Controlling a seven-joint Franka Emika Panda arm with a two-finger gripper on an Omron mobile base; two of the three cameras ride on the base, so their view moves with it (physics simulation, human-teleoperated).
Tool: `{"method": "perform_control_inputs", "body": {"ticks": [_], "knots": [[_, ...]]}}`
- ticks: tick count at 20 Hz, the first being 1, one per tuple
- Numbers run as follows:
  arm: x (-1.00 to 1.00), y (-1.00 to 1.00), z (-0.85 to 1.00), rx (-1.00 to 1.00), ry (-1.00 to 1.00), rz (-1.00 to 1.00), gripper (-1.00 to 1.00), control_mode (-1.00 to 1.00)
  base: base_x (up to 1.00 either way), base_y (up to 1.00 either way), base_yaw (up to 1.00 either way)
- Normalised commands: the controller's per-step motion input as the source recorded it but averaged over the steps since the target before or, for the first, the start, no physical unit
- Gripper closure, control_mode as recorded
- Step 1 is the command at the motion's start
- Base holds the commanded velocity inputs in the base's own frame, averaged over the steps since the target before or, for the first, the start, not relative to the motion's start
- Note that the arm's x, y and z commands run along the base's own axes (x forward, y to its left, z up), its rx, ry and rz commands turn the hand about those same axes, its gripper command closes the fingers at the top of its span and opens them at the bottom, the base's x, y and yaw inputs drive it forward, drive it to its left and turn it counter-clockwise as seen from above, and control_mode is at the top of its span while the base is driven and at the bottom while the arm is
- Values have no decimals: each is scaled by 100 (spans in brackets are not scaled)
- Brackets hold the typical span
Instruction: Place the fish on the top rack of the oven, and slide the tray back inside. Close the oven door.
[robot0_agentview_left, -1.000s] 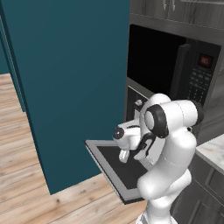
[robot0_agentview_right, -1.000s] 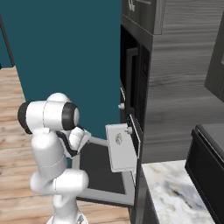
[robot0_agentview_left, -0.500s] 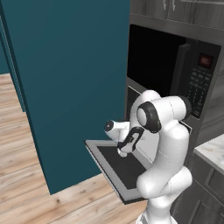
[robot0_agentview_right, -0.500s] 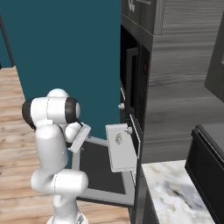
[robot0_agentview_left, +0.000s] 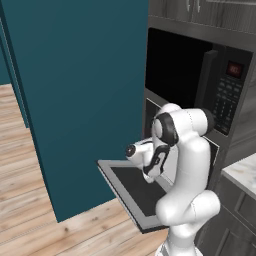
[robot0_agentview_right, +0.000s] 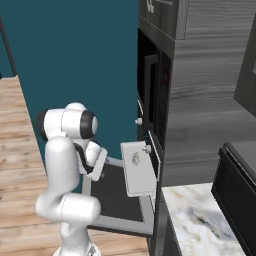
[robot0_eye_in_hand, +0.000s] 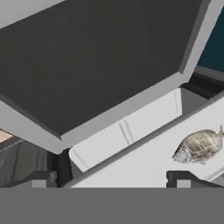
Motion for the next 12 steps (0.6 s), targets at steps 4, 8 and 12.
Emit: {"method": "perform_control_inputs", "body": {"ticks": [4,8,12], "knots": [[9,-64,-42,0,19,20,-100,-100,0,0,0],[41,-50,-56,-1,19,21,-100,-100,0,0,0],[55,-43,-73,-4,15,24,-100,-100,0,0,0]]}}
